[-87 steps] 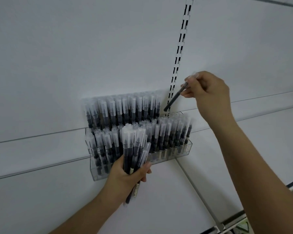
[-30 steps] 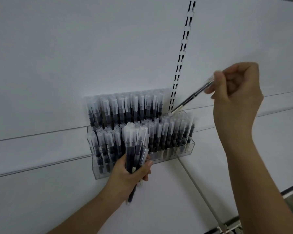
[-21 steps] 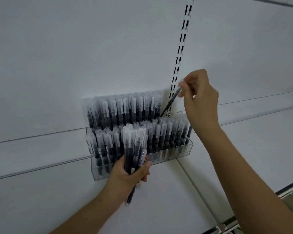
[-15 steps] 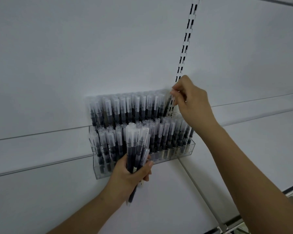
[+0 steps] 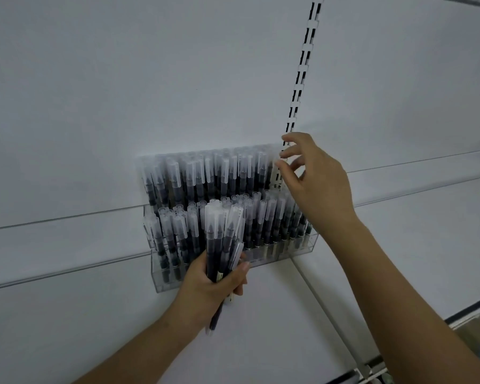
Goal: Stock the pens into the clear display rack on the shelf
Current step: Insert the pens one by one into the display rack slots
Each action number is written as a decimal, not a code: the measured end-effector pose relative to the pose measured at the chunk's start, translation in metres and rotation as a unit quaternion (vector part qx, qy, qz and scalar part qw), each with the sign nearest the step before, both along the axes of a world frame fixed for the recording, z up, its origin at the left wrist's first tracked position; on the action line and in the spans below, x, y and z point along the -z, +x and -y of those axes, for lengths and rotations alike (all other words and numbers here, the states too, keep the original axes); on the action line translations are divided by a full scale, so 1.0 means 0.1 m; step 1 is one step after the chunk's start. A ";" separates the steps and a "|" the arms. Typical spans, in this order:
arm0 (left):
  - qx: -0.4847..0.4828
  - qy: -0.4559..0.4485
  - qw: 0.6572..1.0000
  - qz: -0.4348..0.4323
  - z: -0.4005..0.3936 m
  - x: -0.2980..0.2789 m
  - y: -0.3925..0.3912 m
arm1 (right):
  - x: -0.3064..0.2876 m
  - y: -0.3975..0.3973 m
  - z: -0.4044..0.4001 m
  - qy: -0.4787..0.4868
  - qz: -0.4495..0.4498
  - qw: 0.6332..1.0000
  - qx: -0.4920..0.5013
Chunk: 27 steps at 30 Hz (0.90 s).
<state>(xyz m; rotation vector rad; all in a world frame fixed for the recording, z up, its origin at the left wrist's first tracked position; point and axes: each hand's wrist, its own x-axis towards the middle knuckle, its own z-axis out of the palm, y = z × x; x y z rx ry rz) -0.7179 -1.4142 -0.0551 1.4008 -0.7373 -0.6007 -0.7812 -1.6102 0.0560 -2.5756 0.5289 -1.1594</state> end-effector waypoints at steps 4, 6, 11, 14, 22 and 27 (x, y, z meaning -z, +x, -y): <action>-0.002 0.004 1.000 -0.004 0.00 0.04 0.02 | 0.22 -0.26 -0.38 0.124 -0.003 0.989 -0.076; -0.008 0.014 1.000 0.017 0.00 0.05 0.03 | 0.39 -0.33 -0.58 0.145 -0.077 0.978 -0.128; -0.029 0.025 0.999 0.034 0.02 0.05 0.02 | 0.61 -0.33 -0.70 0.180 -0.097 0.965 -0.162; -0.027 0.034 0.999 0.024 0.01 0.04 0.01 | 0.52 -0.38 -0.62 0.240 -0.050 0.960 -0.136; -0.013 0.016 1.000 0.019 0.02 0.02 0.00 | -0.14 -0.49 -0.19 0.286 0.259 0.922 -0.023; -0.011 0.005 1.000 0.010 0.01 -0.01 -0.03 | -0.34 -0.36 -0.07 0.240 0.277 0.930 -0.025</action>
